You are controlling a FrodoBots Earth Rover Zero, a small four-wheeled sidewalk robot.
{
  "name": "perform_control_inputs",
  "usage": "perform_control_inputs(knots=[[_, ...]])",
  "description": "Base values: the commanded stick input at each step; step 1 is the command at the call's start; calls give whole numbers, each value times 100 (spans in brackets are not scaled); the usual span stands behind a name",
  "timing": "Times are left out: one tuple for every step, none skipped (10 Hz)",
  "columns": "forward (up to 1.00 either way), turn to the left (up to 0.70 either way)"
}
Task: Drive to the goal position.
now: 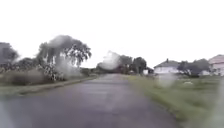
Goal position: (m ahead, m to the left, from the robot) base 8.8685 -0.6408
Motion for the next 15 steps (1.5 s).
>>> perform_control_inputs(knots=[[85, 0], [85, 0], [85, 0], [85, 0], [85, 0], [85, 0], [85, 0], [85, 0], [85, 0], [85, 0], [85, 0], [85, 0], [85, -6], [85, -27], [85, -34]])
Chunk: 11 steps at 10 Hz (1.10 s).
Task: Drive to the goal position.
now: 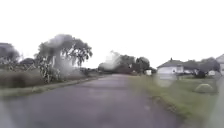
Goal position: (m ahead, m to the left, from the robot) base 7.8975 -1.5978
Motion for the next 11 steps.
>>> perform_control_inputs(knots=[[85, 0], [85, 0], [85, 0], [85, 0], [85, 0], [85, 0], [85, 0], [85, 0], [85, 0], [85, 0], [85, 0]])
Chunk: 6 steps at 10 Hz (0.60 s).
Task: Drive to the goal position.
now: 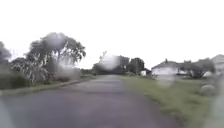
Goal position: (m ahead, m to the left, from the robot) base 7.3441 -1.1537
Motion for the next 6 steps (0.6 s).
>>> perform_control_inputs(knots=[[85, 0], [85, 0], [85, 0], [85, 0], [85, 0], [85, 0]])
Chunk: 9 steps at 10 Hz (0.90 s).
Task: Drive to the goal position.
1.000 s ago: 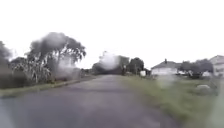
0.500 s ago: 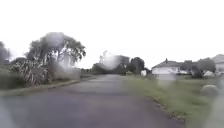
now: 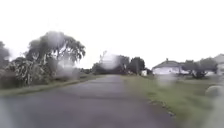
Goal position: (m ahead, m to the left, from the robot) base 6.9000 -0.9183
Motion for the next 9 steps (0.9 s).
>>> perform_control_inputs(knots=[[85, 0], [85, 0], [85, 0], [85, 0], [85, 0], [85, 0], [85, 0], [85, 0], [85, 0]])
